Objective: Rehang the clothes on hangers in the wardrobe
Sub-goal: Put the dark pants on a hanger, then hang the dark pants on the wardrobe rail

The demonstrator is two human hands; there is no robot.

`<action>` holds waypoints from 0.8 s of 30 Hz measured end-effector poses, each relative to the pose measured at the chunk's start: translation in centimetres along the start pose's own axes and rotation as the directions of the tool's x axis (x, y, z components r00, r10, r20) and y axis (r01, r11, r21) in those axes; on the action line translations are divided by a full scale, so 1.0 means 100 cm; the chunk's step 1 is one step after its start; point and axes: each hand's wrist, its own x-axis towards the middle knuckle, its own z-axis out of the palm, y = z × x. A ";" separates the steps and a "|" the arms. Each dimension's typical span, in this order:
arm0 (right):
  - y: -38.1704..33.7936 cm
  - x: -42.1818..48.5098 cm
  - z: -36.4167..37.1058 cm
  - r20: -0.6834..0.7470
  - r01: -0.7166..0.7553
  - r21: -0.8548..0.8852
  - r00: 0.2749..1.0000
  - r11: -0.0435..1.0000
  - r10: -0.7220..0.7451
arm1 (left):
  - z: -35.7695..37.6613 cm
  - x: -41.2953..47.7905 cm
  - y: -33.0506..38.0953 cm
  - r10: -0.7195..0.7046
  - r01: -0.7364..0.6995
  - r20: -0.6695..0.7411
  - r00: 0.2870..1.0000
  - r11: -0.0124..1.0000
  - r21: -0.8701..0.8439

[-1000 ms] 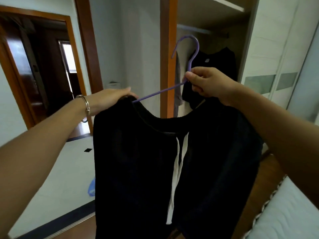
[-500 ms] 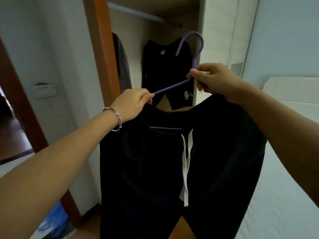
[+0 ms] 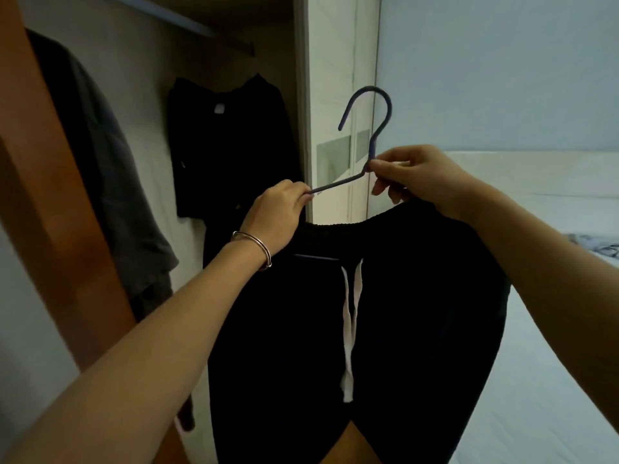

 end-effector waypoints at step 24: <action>0.022 0.269 -0.028 0.332 0.205 -0.009 0.924 0.979 -0.190 | -0.004 0.247 -0.181 -0.137 0.269 -0.318 0.938 0.869 0.416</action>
